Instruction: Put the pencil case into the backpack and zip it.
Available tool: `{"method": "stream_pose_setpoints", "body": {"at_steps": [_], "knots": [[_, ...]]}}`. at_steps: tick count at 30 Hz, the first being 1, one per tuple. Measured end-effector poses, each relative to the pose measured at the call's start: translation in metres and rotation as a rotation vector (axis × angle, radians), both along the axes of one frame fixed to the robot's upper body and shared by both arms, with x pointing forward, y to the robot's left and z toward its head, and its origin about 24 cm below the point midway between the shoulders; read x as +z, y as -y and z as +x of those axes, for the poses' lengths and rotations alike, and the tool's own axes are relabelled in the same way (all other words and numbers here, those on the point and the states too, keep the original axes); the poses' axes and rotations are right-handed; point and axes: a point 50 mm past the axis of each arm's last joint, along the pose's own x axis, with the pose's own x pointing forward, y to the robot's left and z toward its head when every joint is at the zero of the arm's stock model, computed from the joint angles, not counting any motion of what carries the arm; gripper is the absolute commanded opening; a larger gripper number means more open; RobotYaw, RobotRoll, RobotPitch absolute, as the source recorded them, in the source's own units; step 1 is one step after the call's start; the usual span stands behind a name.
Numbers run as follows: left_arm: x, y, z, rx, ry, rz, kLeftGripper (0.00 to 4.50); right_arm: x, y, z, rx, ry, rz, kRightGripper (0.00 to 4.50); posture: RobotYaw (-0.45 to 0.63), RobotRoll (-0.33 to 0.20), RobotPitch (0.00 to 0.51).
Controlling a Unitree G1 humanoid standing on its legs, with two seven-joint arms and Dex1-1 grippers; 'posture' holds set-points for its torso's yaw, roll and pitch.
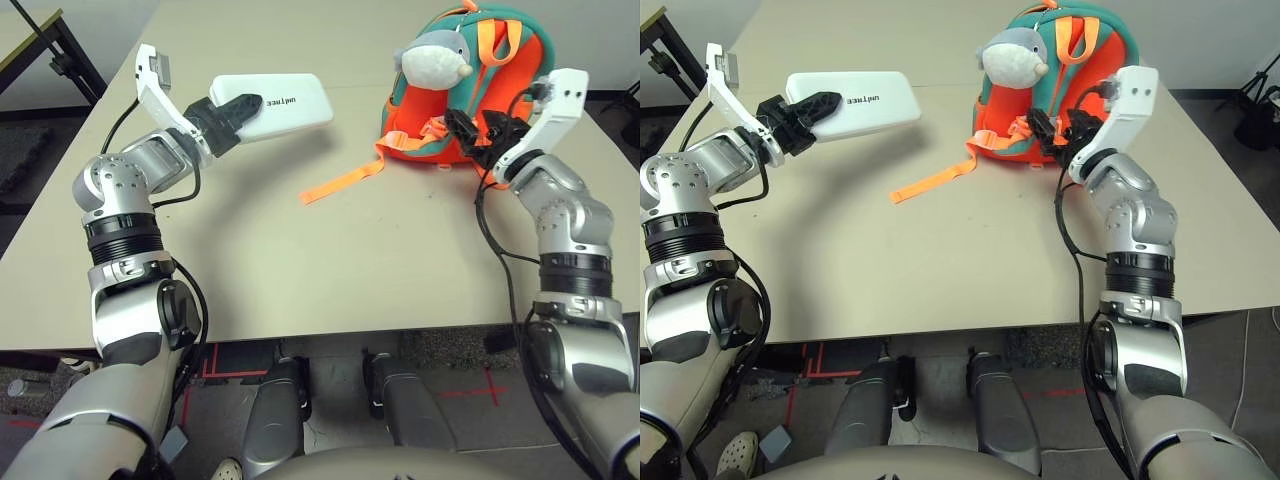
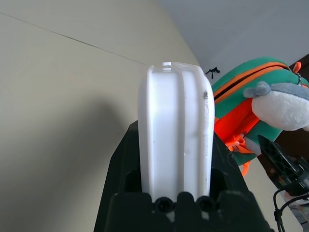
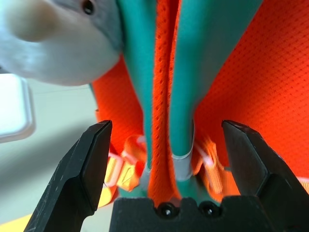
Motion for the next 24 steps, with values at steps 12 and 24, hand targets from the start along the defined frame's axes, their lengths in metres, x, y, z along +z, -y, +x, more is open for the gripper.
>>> {"method": "stream_pose_setpoints", "body": {"at_steps": [12,24], "knots": [[0.0,0.002,0.0,0.0,0.0,0.009,1.25,-0.009,-0.005,0.016,-0.027,0.028,-0.036,2.79,-0.08,0.0,0.145],[-0.002,0.006,0.002,-0.001,0.0,0.016,1.25,-0.007,-0.001,-0.002,0.034,0.049,-0.087,0.73,-0.1,0.0,0.149]]}}
